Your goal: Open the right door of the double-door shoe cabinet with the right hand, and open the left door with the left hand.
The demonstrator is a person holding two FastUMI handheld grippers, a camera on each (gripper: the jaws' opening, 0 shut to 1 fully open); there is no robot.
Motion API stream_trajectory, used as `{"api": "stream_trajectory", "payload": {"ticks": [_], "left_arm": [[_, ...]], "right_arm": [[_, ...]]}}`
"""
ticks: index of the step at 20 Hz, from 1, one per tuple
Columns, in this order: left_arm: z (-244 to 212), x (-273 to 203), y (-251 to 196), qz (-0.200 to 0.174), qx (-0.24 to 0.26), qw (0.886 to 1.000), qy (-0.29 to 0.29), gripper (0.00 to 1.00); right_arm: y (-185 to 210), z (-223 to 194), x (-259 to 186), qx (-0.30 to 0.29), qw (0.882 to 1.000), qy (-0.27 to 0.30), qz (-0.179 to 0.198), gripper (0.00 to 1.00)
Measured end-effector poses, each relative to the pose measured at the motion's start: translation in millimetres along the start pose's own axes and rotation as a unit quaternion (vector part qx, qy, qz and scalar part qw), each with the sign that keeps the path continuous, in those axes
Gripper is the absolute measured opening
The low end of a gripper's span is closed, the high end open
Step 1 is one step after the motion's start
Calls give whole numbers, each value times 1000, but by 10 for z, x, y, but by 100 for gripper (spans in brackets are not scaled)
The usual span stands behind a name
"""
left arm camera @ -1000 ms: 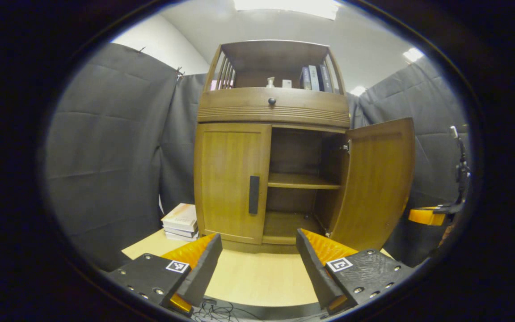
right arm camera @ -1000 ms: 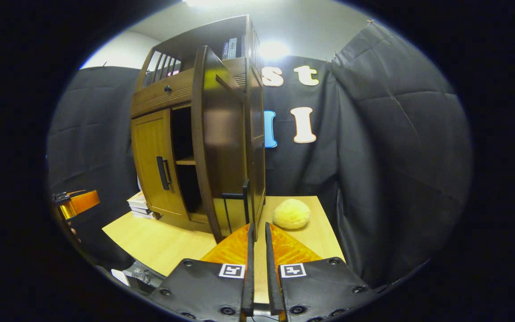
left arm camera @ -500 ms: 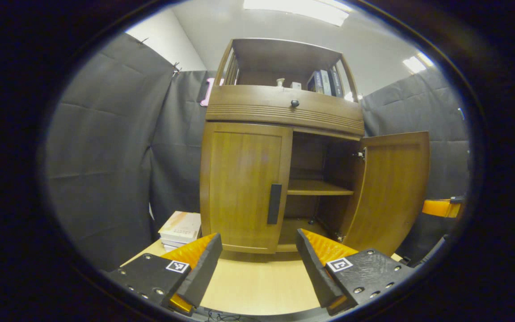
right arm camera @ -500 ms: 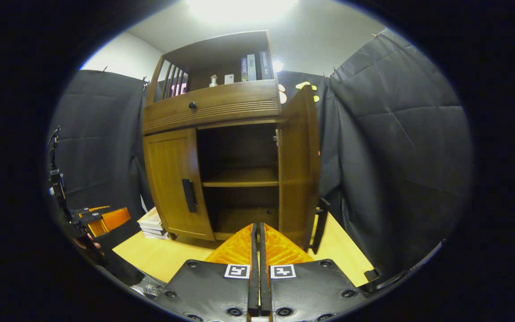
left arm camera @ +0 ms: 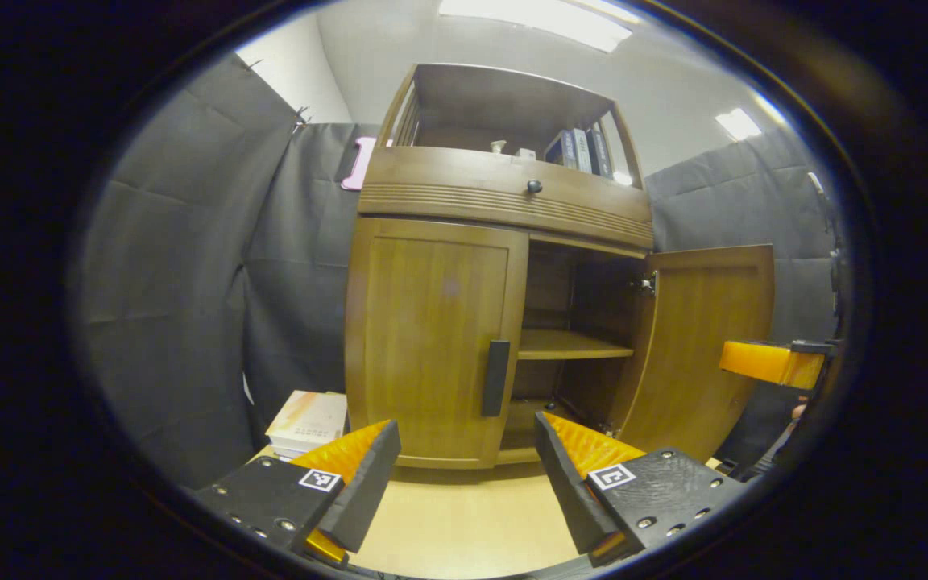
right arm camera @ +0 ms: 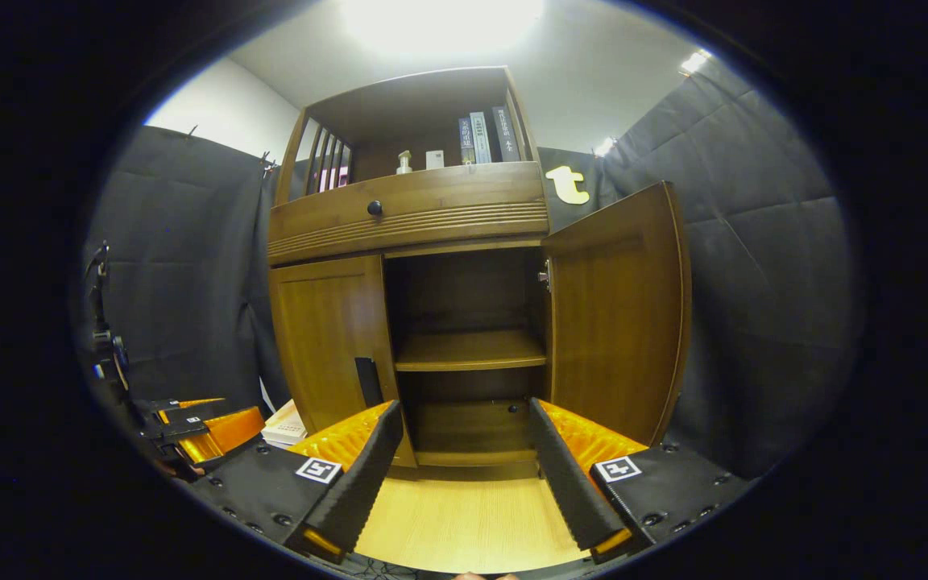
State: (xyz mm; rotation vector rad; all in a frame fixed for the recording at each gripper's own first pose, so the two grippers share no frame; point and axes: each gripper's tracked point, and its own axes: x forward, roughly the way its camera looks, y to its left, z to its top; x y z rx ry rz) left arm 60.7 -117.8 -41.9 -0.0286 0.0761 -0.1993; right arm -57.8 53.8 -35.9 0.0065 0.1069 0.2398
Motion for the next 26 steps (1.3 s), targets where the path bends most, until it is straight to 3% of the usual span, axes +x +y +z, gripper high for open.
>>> {"api": "stream_trajectory", "payload": {"ticks": [5, 6, 10, 11, 12, 14, 15, 16, 18, 19, 20, 26], "left_arm": [[77, 519, -33, 0, 21, 1000, -3, 96], [79, 659, -45, 3, 24, 1000, -1, 96], [45, 1160, -135, 7, 22, 1000, 7, 96], [34, 1283, -162, 7, 23, 1000, 8, 96], [29, 1405, -175, 8, 23, 1000, 8, 96], [-13, 1628, -220, 10, 25, 1000, 12, 96], [-43, 1733, -240, 11, 25, 1000, 15, 96], [-88, 1833, -273, 11, 23, 1000, 18, 96], [-153, 2027, -305, 10, 22, 999, 23, 96], [-179, 2096, -335, 8, 23, 999, 24, 96], [-216, 2151, -368, 4, 24, 999, 27, 96], [-353, 2490, -428, 14, 24, 999, 37, 53]], "right_arm": [[33, -29, 185, 0, 1000, -3, 3, 97], [36, -46, 244, 3, 1000, -2, 5, 92], [-27, -76, 470, -12, 1000, -4, 7, 100], [-45, -92, 526, -7, 1000, -3, 9, 93], [-51, -108, 585, -2, 1000, -1, 12, 98], [-53, -131, 721, -1, 1000, 1, 18, 93], [-55, -149, 779, -2, 1000, 2, 22, 98], [-50, -159, 828, -3, 1000, 4, 27, 93], [-40, -181, 919, -5, 999, 5, 38, 98], [-27, -189, 965, -7, 999, 5, 43, 93], [-32, -190, 1007, -9, 999, 6, 47, 98], [-48, -234, 1208, -6, 998, 11, 63, 93]]}}
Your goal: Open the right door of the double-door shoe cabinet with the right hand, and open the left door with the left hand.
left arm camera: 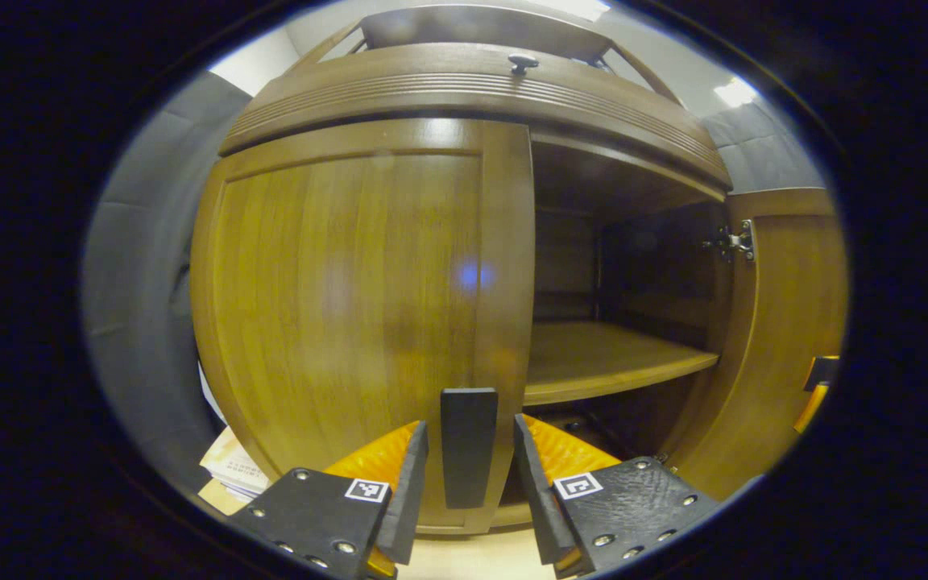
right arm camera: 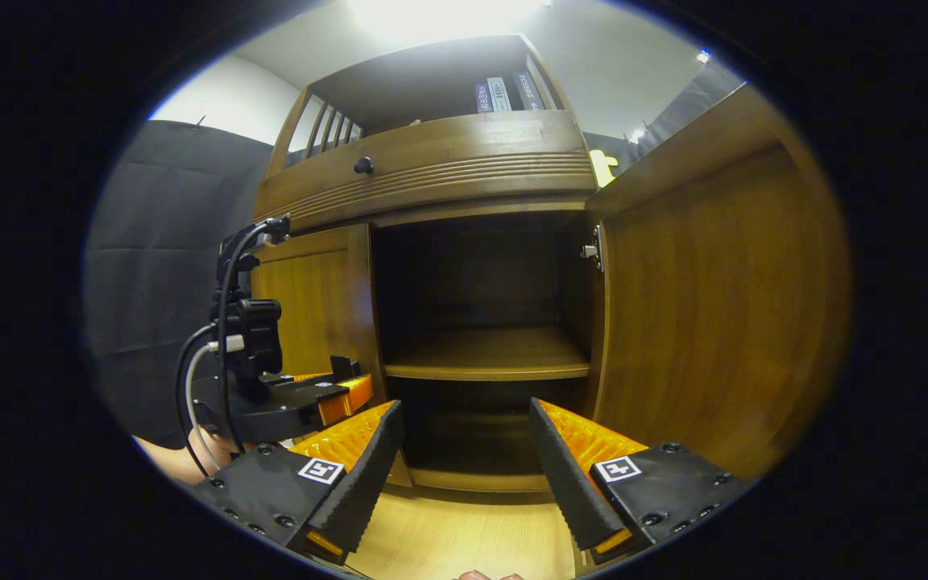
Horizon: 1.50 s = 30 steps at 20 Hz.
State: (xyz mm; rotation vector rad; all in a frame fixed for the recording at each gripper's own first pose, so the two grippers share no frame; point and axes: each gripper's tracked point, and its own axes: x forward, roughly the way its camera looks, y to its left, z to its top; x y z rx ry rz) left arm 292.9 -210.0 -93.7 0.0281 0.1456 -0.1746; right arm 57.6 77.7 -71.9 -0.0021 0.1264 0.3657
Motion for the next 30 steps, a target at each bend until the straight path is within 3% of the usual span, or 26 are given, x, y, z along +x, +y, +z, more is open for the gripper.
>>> {"api": "stream_trajectory", "payload": {"ticks": [1, 4, 6, 10, 12, 19, 20, 21, 24, 27, 28, 30], "left_arm": [[-15, -56, 14, 2, -3, 1000, 5, 47], [-50, 93, 28, 15, -2, 1000, 1, 31], [-57, 55, 36, 15, 8, 1000, -7, 27], [-77, 41, 42, 23, -2, 1000, -9, 16], [-92, 27, 42, 21, -5, 1000, -7, 14], [-105, -267, 57, 4, -11, 1000, -12, 14], [-117, -334, 71, 1, -10, 1000, -12, 17], [-118, -400, 82, -2, -8, 1000, -14, 17], [-133, -603, 136, -6, -8, 1000, -15, 17], [-158, -845, 224, -7, -10, 1000, -17, 17], [-166, -930, 264, -6, -11, 1000, -18, 12], [-188, -1100, 349, -3, -12, 1000, -19, 17]], "right_arm": [[-10, -12, 13, 0, 1000, 1, 2, 98], [-12, -59, 63, 5, 1000, 5, 7, 98], [-18, -68, 103, 8, 1000, 6, 7, 93], [-4, -97, 148, 10, 1000, 10, 6, 93], [10, -86, 134, 10, 1000, 9, 5, 98], [37, -93, -24, 14, 1000, 8, -14, 92], [51, -98, -57, 15, 1000, 9, -15, 97], [75, -113, -88, 17, 1000, 10, -16, 92], [176, -119, -176, 20, 1000, 11, -16, 97], [296, -122, -239, 21, 1000, 10, -14, 95], [340, -123, -258, 22, 1000, 11, -11, 98], [424, -141, -299, 22, 1000, 14, -7, 93]]}}
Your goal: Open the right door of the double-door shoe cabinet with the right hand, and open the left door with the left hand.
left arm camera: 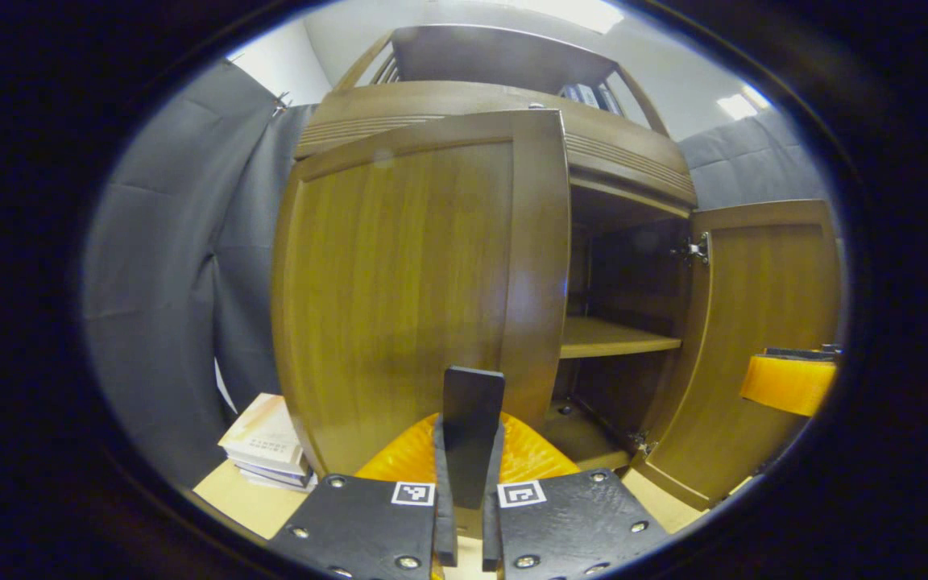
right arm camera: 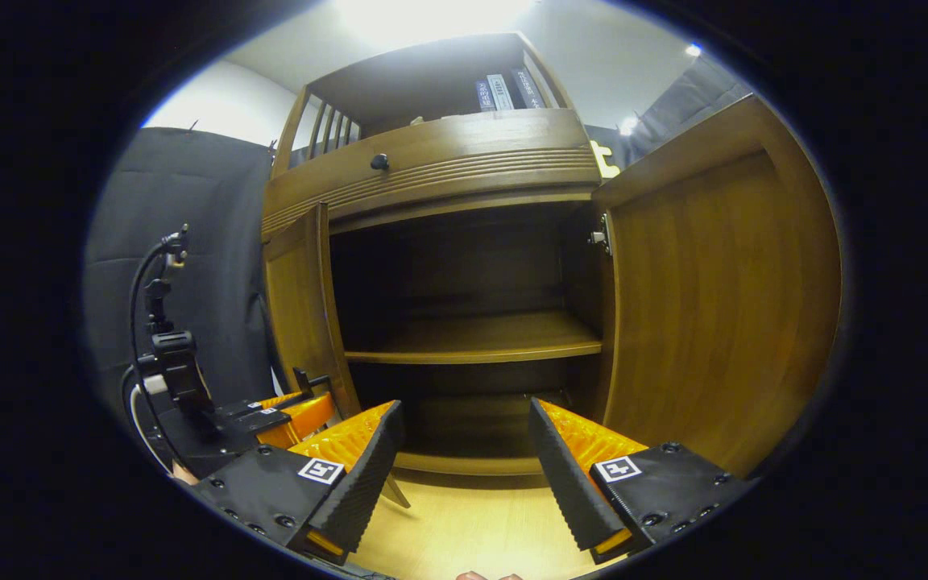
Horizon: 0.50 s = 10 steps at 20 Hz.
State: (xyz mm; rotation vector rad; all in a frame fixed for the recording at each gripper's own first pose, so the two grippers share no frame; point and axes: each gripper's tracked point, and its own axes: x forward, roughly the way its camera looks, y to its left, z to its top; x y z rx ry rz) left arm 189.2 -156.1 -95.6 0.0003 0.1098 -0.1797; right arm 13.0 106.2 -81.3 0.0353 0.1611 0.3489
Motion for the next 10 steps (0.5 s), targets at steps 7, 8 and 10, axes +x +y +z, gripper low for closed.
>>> {"api": "stream_trajectory", "payload": {"ticks": [7, 8, 10], "left_arm": [[-32, -558, 324, 9, -8, 1000, -7, 16], [-28, -615, 380, 10, -6, 1000, -9, 14], [0, -729, 468, 12, -6, 1000, -11, 16]], "right_arm": [[125, 10, -178, -3, 1000, -5, -9, 92], [118, 15, -195, -1, 1000, -7, -12, 92], [124, 28, -252, 2, 1000, -10, -18, 94]]}}
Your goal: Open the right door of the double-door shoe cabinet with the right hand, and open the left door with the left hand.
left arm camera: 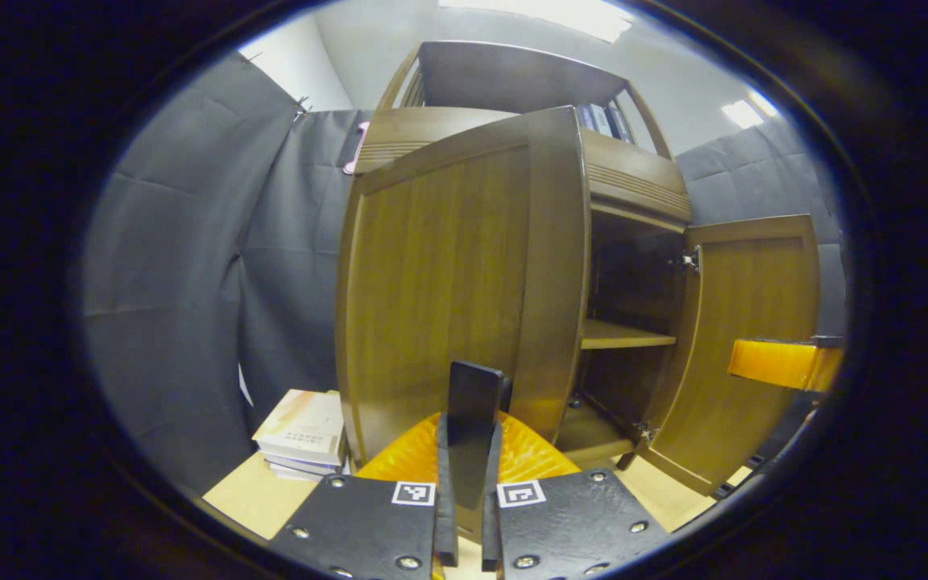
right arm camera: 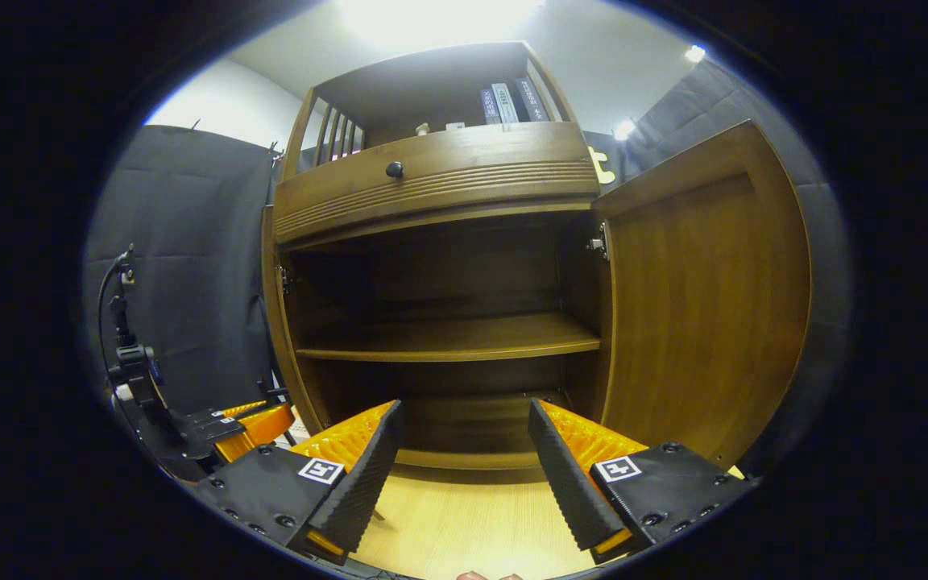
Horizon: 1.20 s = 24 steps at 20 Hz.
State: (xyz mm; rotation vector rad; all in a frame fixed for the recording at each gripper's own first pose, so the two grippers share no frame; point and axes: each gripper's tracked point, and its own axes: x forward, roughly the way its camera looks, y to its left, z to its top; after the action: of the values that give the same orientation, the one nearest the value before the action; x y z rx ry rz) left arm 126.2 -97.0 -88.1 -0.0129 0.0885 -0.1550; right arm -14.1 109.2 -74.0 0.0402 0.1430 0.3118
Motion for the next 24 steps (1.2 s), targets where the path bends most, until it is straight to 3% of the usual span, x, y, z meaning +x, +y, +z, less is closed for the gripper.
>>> {"api": "stream_trajectory", "payload": {"ticks": [3, 6, 11, 12, 15, 18, 24], "left_arm": [[1, -166, 199, 9, -4, 1000, -5, 16], [1, -244, 402, 11, -4, 1000, -9, 13], [43, -477, 718, 4, -27, 999, -18, 15], [57, -496, 791, -1, -31, 999, -21, 10], [69, -585, 1104, -2, -18, 1000, -24, 14], [52, -634, 1575, 15, -5, 999, -28, 2], [115, -717, 2180, -27, -45, 998, -36, 3]], "right_arm": [[7, -18, -67, 3, 1000, -1, -8, 100], [57, -38, -107, 6, 1000, -1, -7, 92], [159, -33, -106, 4, 1000, 0, 3, 93], [174, -22, -102, 4, 1000, 1, 4, 93], [200, -8, -89, 2, 1000, 3, 5, 93], [169, -7, -81, -4, 1000, 9, -1, 98], [38, 99, -77, -21, 999, 9, -28, 98]]}}
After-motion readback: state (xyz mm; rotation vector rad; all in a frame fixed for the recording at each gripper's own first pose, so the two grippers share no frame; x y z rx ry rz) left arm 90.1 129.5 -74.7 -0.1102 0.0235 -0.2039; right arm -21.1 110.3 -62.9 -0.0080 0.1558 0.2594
